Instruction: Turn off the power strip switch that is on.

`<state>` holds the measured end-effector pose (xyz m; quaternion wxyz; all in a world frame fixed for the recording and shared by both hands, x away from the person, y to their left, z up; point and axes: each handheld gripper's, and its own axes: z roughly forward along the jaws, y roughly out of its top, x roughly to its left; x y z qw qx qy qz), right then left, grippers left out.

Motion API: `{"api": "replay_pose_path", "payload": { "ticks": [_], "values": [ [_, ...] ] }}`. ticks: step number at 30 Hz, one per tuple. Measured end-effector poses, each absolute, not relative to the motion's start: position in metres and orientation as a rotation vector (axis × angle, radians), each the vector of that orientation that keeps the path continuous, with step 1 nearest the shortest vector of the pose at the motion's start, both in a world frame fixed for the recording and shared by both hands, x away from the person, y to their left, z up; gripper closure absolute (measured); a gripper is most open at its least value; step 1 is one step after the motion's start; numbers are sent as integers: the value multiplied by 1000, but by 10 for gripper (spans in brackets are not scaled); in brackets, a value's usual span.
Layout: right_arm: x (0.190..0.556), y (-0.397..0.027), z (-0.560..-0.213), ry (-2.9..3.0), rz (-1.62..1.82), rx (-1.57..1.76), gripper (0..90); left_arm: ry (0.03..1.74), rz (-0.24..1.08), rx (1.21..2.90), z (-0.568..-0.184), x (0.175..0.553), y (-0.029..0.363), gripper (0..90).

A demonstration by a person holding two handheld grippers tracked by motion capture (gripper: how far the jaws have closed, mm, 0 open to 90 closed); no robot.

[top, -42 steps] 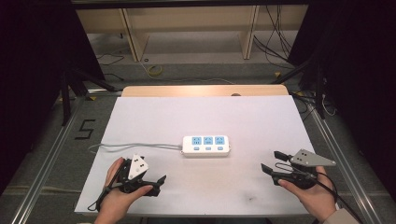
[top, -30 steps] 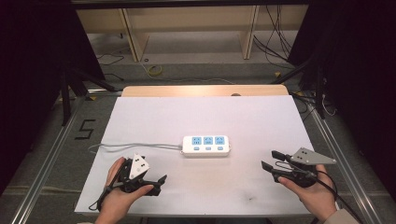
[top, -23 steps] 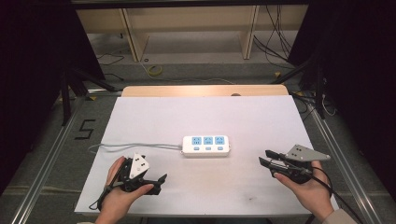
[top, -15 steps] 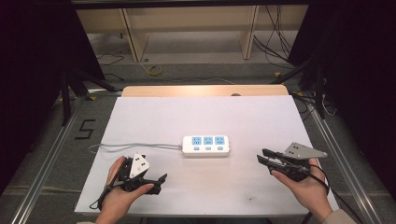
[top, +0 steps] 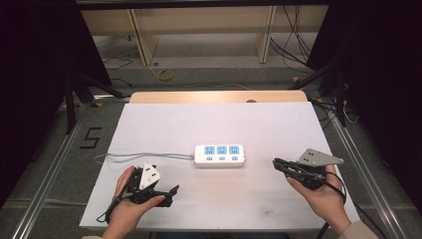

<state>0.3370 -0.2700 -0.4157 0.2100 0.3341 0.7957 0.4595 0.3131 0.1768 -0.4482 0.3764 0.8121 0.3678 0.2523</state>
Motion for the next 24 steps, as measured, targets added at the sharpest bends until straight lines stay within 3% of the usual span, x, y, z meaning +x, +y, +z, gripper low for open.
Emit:
{"api": "replay_pose_path", "payload": {
  "ticks": [2, 24],
  "values": [
    [338, -268, -415, 2218, 1272, 921, 900, 941, 644, 2075, -448, 313, 177, 38],
    [360, -230, -405, 2286, 1260, 900, 900, 932, 640, 2077, -449, 315, 173, 51]
  ]
}}
